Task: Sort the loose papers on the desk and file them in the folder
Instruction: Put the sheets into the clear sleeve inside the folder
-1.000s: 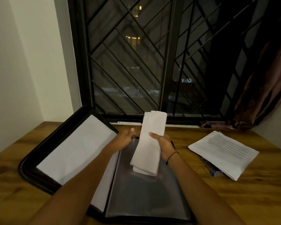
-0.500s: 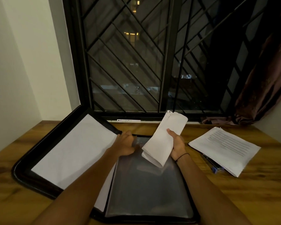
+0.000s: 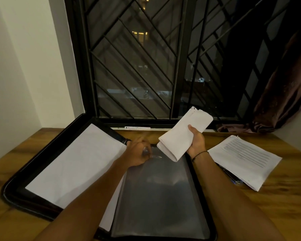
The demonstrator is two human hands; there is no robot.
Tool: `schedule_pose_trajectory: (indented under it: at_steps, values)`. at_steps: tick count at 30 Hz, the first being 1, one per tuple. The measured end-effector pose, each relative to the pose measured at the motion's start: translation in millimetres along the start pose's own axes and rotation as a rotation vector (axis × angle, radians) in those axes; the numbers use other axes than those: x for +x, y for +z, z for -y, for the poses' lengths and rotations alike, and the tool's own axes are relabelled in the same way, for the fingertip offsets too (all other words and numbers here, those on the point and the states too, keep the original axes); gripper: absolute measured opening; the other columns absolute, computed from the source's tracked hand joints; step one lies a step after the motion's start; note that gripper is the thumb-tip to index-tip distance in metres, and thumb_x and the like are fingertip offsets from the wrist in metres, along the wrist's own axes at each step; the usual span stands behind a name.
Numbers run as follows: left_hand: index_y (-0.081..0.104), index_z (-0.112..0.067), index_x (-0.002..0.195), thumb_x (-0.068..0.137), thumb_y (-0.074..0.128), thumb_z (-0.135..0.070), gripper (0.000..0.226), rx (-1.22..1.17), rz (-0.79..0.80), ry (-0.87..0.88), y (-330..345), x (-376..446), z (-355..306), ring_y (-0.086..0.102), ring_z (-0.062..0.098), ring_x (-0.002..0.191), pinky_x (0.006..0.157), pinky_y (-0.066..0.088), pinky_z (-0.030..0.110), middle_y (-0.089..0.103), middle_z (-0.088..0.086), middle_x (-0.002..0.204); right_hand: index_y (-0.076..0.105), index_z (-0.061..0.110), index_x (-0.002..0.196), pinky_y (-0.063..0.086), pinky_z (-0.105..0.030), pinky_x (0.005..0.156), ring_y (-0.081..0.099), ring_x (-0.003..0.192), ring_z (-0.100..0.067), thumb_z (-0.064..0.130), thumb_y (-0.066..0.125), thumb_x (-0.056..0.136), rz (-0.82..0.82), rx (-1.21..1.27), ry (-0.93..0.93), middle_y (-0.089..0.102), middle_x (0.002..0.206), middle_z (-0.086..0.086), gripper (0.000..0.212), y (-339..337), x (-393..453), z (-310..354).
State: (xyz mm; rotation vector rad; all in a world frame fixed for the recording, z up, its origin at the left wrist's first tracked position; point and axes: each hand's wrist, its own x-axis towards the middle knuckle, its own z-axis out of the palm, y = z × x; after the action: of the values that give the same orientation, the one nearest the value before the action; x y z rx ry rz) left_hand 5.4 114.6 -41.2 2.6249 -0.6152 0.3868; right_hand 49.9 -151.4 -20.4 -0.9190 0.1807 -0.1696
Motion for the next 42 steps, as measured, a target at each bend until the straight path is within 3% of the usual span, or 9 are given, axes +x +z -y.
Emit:
schedule_pose_trajectory:
  at_steps: [7, 10, 14, 18, 27, 30, 33, 37, 42]
  values:
    - [0.063, -0.026, 0.124, 0.09, 0.073, -0.037, 0.038, -0.105, -0.041, 0.026, 6.7, 5.2, 3.0, 0.051, 0.018, 0.128, 0.113, 0.033, 0.044, 0.057, -0.001, 0.137, 0.06, 0.022, 0.132, 0.053, -0.068, 0.094, 0.068, 0.116, -0.041, 0.033, 0.086, 0.075, 0.025, 0.002, -0.012, 0.072, 0.126, -0.014, 0.063, 32.6, 16.3, 15.1]
    - [0.065, -0.023, 0.126, 0.093, 0.07, -0.039, 0.037, -0.246, -0.102, -0.044, 7.6, 7.5, 3.8, 0.058, 0.016, 0.118, 0.106, 0.048, 0.038, 0.062, -0.002, 0.13, 0.06, 0.022, 0.131, 0.054, -0.067, 0.094, 0.069, 0.115, -0.04, 0.035, 0.088, 0.072, 0.034, -0.009, -0.035, 0.073, 0.125, -0.013, 0.066, 40.6, 22.4, 18.2]
    - [0.074, -0.023, 0.109, 0.092, 0.074, -0.025, 0.018, -0.251, -0.17, -0.047, 6.3, 12.4, 4.5, 0.058, 0.012, 0.101, 0.09, 0.052, 0.029, 0.06, -0.005, 0.113, 0.06, 0.018, 0.13, 0.058, -0.061, 0.092, 0.07, 0.112, -0.039, 0.023, 0.078, 0.087, 0.042, 0.008, -0.063, 0.072, 0.125, -0.015, 0.047, 48.0, 27.8, 20.1]
    - [0.077, -0.02, 0.091, 0.089, 0.078, -0.02, 0.002, -0.252, -0.189, -0.051, 9.9, 17.6, 4.8, 0.058, 0.01, 0.098, 0.089, 0.053, 0.028, 0.06, -0.004, 0.108, 0.059, 0.017, 0.131, 0.061, -0.053, 0.085, 0.07, 0.112, -0.037, 0.021, 0.076, 0.09, 0.007, -0.01, -0.073, 0.072, 0.124, -0.013, 0.045, 54.0, 30.2, 25.8]
    - [0.069, -0.019, 0.088, 0.095, 0.069, -0.027, 0.011, -0.187, -0.287, -0.074, 11.4, 22.1, 3.1, 0.058, 0.009, 0.084, 0.076, 0.045, 0.025, 0.064, -0.004, 0.097, 0.059, 0.018, 0.131, 0.062, -0.051, 0.083, 0.07, 0.109, -0.032, 0.015, 0.077, 0.091, -0.019, -0.015, -0.126, 0.072, 0.122, -0.009, 0.044, 73.3, 32.6, 33.6]
    - [0.069, -0.019, 0.087, 0.096, 0.069, -0.031, 0.015, -0.183, -0.304, -0.083, 13.2, 25.5, 4.1, 0.057, 0.009, 0.084, 0.076, 0.045, 0.027, 0.066, -0.001, 0.096, 0.058, 0.018, 0.132, 0.063, -0.045, 0.073, 0.071, 0.106, -0.03, 0.015, 0.076, 0.092, -0.026, -0.021, -0.134, 0.071, 0.122, -0.008, 0.044, 77.5, 31.4, 34.2]
    - [0.065, -0.021, 0.09, 0.097, 0.066, -0.033, 0.014, -0.21, -0.269, -0.058, 12.6, 27.1, 4.5, 0.057, 0.007, 0.083, 0.075, 0.047, 0.027, 0.066, -0.006, 0.093, 0.056, 0.019, 0.135, 0.062, -0.042, 0.068, 0.071, 0.104, -0.028, 0.018, 0.076, 0.092, -0.044, -0.07, -0.151, 0.071, 0.121, -0.006, 0.047, 83.1, 31.7, 35.9]
    - [0.053, -0.03, 0.095, 0.1, 0.063, -0.03, 0.011, -0.238, -0.118, -0.078, 13.5, 27.1, 7.4, 0.065, 0.011, 0.087, 0.082, 0.058, 0.041, 0.064, -0.011, 0.09, 0.057, 0.02, 0.134, 0.063, -0.052, 0.079, 0.071, 0.105, -0.027, 0.019, 0.078, 0.091, -0.054, -0.111, -0.158, 0.071, 0.122, -0.005, 0.047, 91.9, 34.3, 33.7]
    - [0.051, -0.028, 0.102, 0.102, 0.058, -0.03, 0.008, -0.264, -0.035, -0.122, 11.8, 30.2, 4.2, 0.064, 0.011, 0.091, 0.088, 0.057, 0.045, 0.063, -0.013, 0.09, 0.058, 0.019, 0.133, 0.064, -0.046, 0.072, 0.071, 0.104, -0.024, 0.014, 0.078, 0.091, -0.048, -0.099, -0.166, 0.071, 0.121, -0.003, 0.047, 101.5, 33.0, 27.0]
